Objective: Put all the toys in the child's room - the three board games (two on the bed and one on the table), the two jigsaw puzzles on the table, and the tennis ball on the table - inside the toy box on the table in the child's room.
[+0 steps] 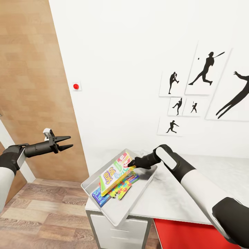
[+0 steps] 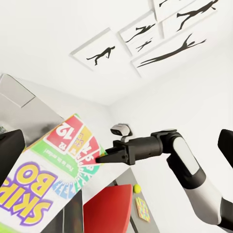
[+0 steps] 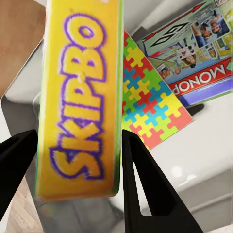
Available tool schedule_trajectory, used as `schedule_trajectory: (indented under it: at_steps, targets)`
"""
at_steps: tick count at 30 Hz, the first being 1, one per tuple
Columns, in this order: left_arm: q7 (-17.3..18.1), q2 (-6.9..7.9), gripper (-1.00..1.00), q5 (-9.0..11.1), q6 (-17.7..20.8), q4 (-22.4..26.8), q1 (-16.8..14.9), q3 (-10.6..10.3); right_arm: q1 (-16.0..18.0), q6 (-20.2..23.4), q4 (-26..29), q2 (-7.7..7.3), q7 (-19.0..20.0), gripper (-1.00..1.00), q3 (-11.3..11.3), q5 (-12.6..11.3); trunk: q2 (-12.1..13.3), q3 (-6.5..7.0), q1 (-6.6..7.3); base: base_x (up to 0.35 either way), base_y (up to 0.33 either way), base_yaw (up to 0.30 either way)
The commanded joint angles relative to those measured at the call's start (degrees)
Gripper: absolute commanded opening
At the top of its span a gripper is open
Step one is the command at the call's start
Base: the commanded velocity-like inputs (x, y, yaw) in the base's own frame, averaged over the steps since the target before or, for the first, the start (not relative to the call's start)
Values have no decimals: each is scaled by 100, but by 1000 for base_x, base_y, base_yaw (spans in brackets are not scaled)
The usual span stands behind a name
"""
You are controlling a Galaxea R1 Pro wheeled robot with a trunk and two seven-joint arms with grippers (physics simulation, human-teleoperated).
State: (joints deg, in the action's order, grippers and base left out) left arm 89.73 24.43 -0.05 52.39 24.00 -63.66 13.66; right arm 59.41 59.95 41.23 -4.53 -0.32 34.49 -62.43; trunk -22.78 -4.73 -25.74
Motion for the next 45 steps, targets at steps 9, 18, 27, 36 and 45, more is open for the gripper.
schedule_trajectory:
  at_steps: [9,18,27,36,45]
  targets:
    - [27,0,100,-11,61,-1,-6,5,9,5,-53,4,-3,-100,23,-20,-14,-13,-4,0,0,0]
    - [27,0,100,-13,61,-1,-6,6,9,5,-54,-4,-3,-100,23,-16,-14,-13,-4,0,0,0]
    - [27,0,100,-11,60,-1,-6,6,9,5,-56,-19,-3,-100,23,-15,-14,-13,-4,0,0,0]
    - [27,0,100,-11,61,-1,-6,8,9,5,-63,-55,423,-100,32,-14,-14,-13,-4,0,11,0]
    - [27,0,100,-11,61,-1,-6,12,9,5,-197,5,777,-100,17,318,-14,-13,-4,0,22,0]
